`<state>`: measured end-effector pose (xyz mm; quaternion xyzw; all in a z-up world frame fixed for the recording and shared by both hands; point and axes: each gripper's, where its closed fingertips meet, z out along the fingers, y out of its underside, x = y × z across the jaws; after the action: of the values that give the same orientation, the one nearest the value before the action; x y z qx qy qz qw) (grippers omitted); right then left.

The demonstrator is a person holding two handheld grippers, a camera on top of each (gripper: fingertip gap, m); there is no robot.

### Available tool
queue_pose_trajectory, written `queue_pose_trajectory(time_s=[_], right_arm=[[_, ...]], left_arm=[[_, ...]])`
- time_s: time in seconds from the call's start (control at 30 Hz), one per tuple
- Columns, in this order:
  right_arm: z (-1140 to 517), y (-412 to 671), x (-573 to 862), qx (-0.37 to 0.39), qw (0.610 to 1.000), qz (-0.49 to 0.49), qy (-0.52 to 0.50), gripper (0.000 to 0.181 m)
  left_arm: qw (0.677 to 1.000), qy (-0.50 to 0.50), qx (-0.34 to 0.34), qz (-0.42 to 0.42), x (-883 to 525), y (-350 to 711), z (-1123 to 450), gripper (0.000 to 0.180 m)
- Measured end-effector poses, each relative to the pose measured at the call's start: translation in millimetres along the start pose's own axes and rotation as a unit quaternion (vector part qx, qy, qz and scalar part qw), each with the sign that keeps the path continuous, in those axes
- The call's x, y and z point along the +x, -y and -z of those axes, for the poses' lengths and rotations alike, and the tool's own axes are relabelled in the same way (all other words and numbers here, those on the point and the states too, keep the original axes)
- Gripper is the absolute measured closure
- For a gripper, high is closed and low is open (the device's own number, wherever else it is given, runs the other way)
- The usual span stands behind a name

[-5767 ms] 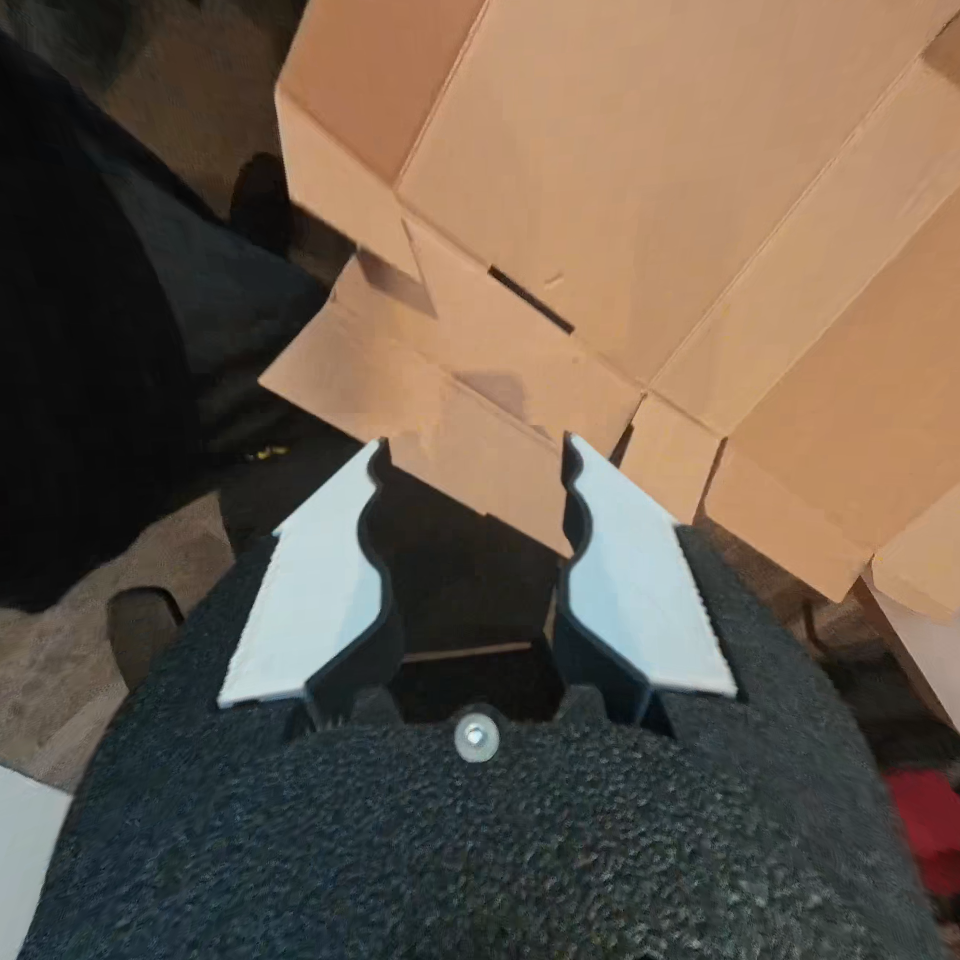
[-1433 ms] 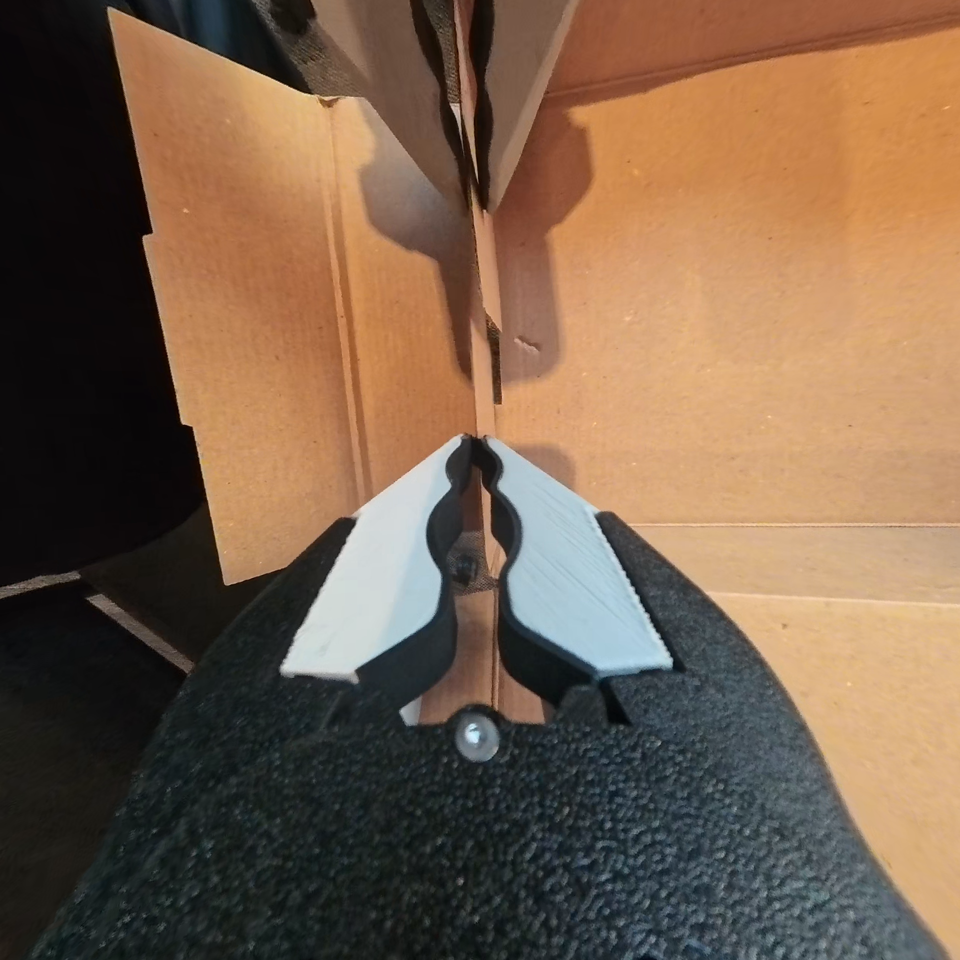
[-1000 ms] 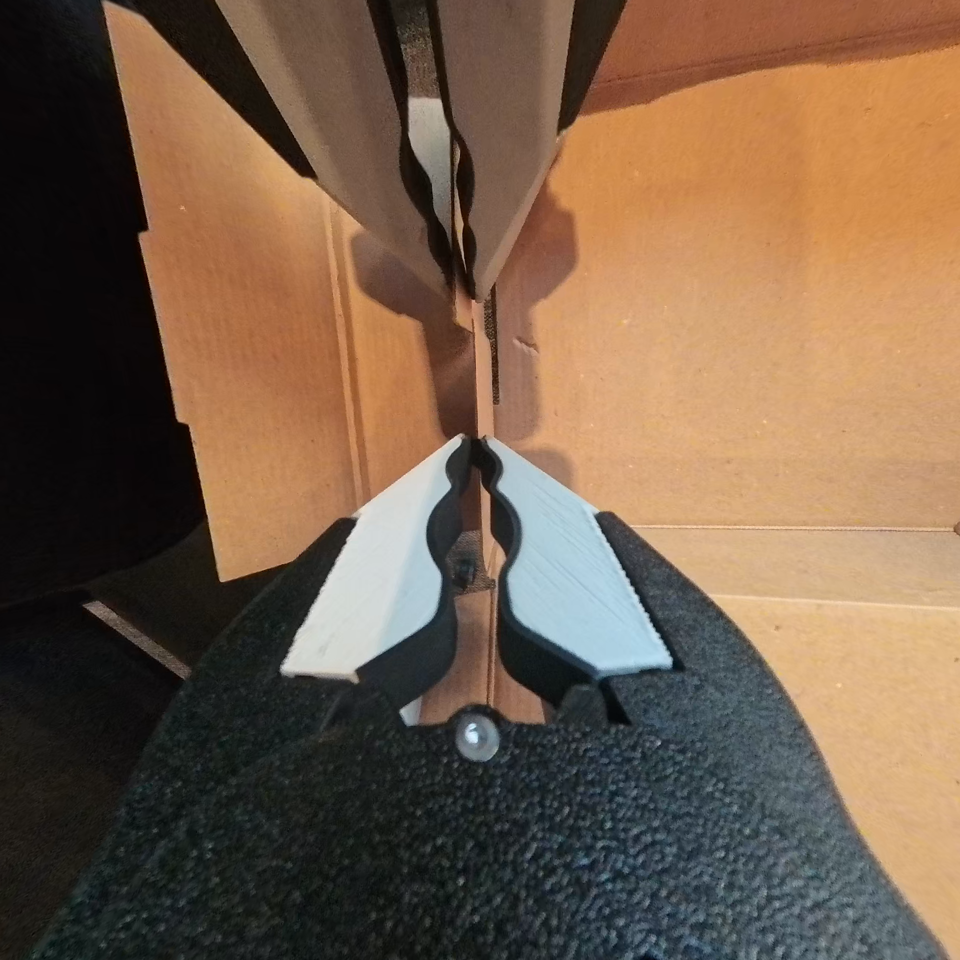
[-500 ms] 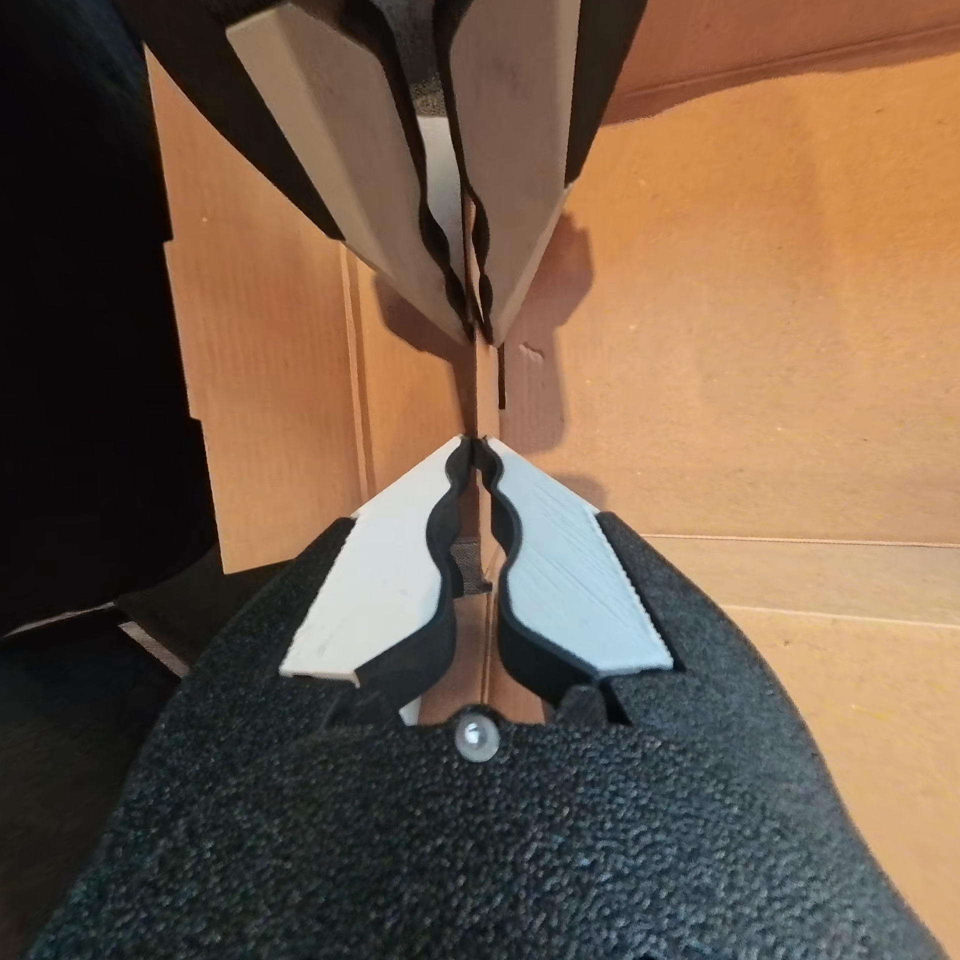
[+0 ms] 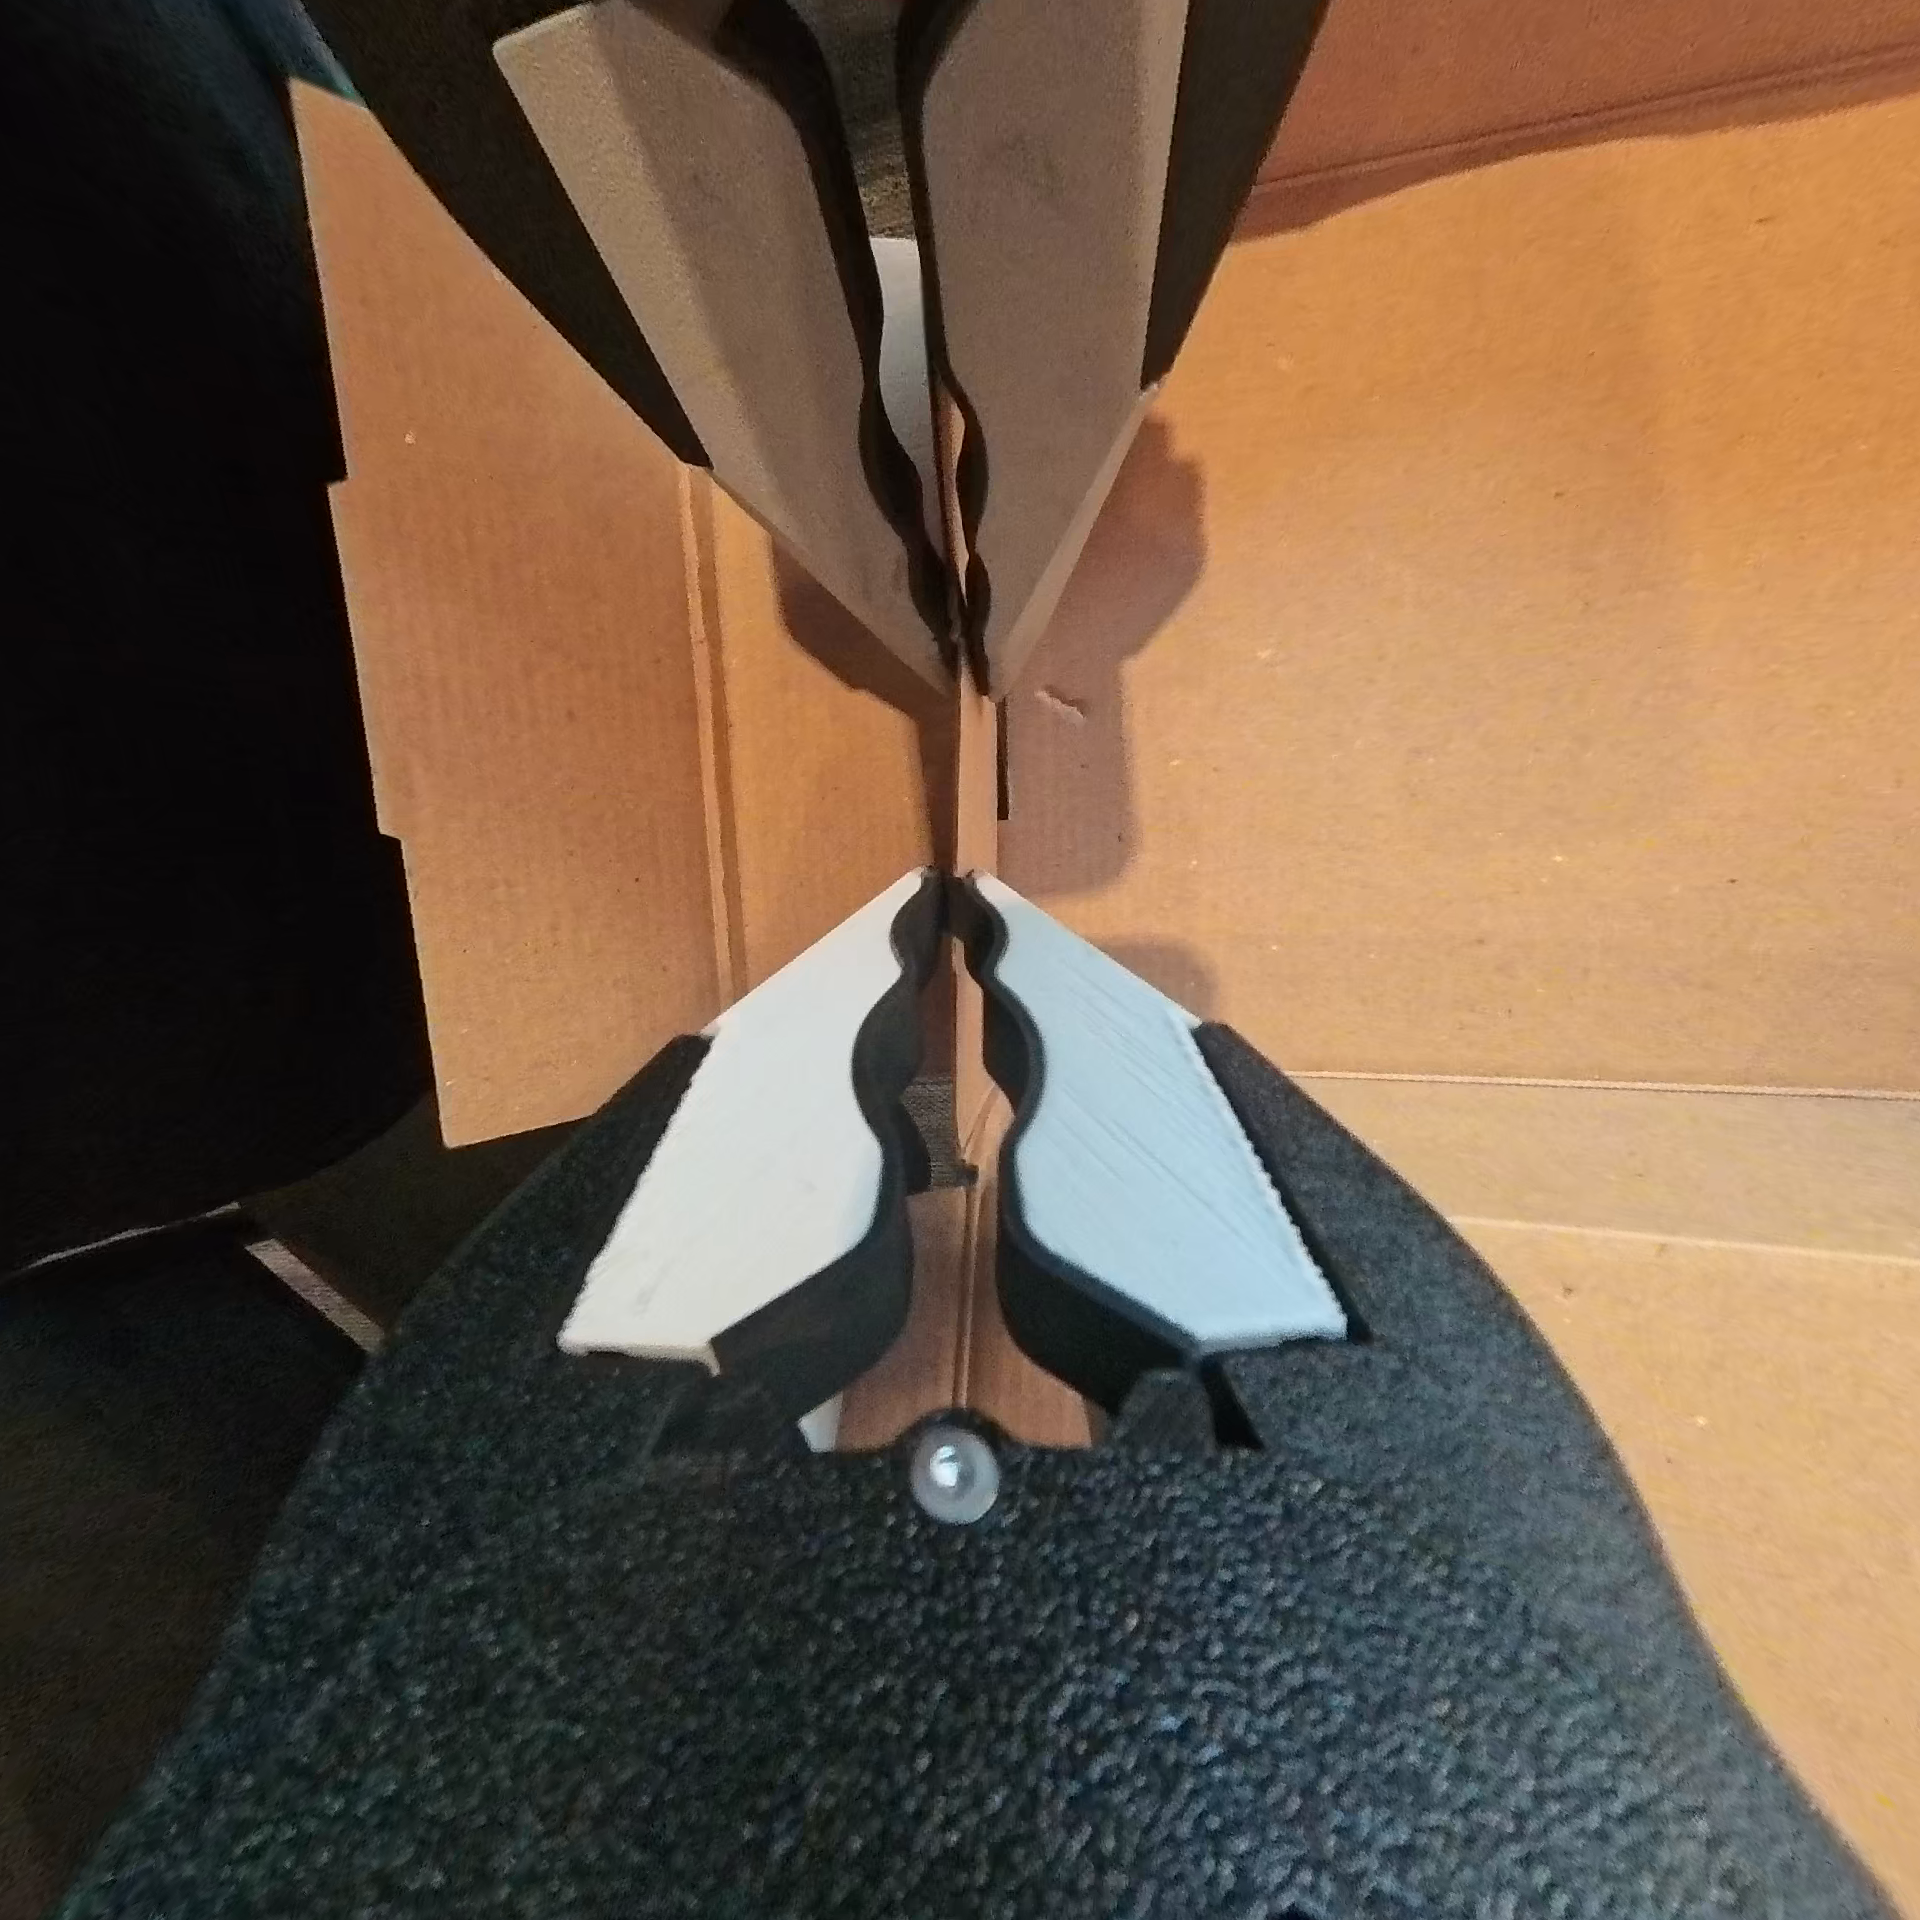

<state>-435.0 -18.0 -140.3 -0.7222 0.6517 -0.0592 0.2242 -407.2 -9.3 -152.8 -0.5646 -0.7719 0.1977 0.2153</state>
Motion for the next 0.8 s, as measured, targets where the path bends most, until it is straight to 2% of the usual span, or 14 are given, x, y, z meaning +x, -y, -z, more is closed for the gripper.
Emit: queue_pose_trajectory(time_s=[0.17,0.37,0.5,0.67,0.7,0.73,0.8], right_arm=[[3,-1,-1,-0.007,1.000,-0.007,-0.016,0.173],[43,13,-10,0.062,0.993,-0.056,-0.078,0.135],[56,19,-52,0.102,0.989,-0.056,-0.086,0.120],[9,-3,-79,0.049,0.986,-0.007,-0.157,0.105],[-1,-8,-78,0.032,0.985,-0.003,-0.170,0.108],[-10,-12,-77,0.014,0.984,0.000,-0.180,0.119],[-22,-20,-78,-0.023,0.983,0.014,-0.181,0.159]], left_arm=[[1.000,-0.004,0.006,0.005,-4,1,1,0.180],[1.000,0.000,0.004,-0.004,-1,0,-1,0.180],[1.000,0.003,0.003,-0.005,0,0,0,0.180],[1.000,0.001,0.003,-0.015,0,-1,0,0.180],[1.000,0.000,0.002,-0.018,0,-1,-1,0.180],[1.000,0.000,0.001,-0.022,0,-1,-1,0.180],[1.000,-0.002,-0.004,-0.031,1,-1,-2,0.180]])
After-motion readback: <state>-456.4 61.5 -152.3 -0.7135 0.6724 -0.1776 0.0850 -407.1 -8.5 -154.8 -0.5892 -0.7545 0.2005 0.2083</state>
